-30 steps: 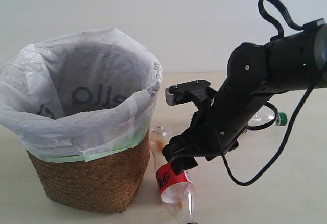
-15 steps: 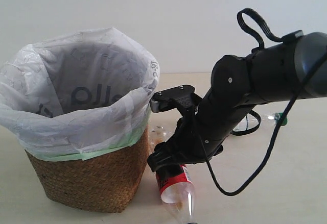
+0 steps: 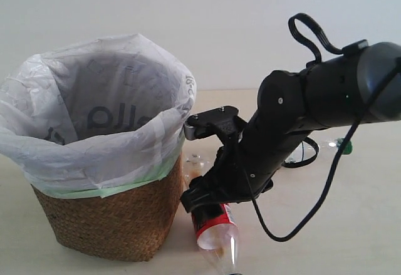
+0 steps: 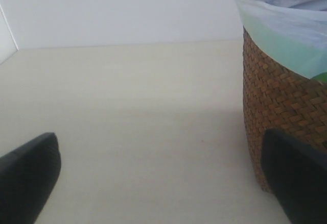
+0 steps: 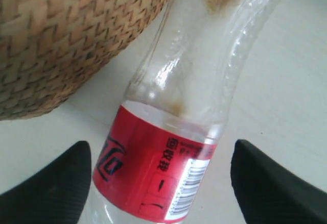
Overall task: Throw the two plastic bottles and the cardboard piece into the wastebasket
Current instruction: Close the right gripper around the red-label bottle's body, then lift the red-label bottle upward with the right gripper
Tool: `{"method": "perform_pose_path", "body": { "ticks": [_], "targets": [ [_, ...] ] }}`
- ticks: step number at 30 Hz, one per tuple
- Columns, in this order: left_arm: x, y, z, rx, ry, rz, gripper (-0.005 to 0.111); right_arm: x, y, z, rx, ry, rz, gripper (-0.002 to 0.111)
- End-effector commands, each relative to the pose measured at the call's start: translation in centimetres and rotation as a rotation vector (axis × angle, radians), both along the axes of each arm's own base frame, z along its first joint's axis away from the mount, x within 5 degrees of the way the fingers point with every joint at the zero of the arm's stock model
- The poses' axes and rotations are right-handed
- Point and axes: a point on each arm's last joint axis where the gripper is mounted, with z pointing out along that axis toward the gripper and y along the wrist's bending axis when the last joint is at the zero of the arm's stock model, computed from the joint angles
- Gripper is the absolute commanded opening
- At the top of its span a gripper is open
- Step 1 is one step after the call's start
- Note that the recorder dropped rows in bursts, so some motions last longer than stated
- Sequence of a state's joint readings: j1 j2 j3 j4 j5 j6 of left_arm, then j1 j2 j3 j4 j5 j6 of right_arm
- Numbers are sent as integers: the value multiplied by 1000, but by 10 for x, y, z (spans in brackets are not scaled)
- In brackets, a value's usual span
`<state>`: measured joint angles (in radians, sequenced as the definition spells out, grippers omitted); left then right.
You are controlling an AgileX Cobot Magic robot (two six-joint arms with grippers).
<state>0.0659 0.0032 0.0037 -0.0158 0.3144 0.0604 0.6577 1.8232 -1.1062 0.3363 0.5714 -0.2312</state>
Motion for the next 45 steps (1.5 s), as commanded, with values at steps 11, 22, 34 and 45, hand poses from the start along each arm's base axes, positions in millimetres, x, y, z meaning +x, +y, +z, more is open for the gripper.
{"method": "perform_pose_path", "body": {
  "ticks": [11,22,34,45],
  "targets": [
    [0,0,2,-10,-15,-5,108,3,0,-42,-98,80,-5,50],
    [0,0,2,-10,-15,-5,108,-3,-18,-41,-277,160,-67,0],
    [0,0,2,-10,-15,-5,108,-2,-43,41,-213,-74,-207,0],
    [0,0,2,-10,-15,-5,108,-11,-103,164,101,-544,-406,0]
  ]
}}
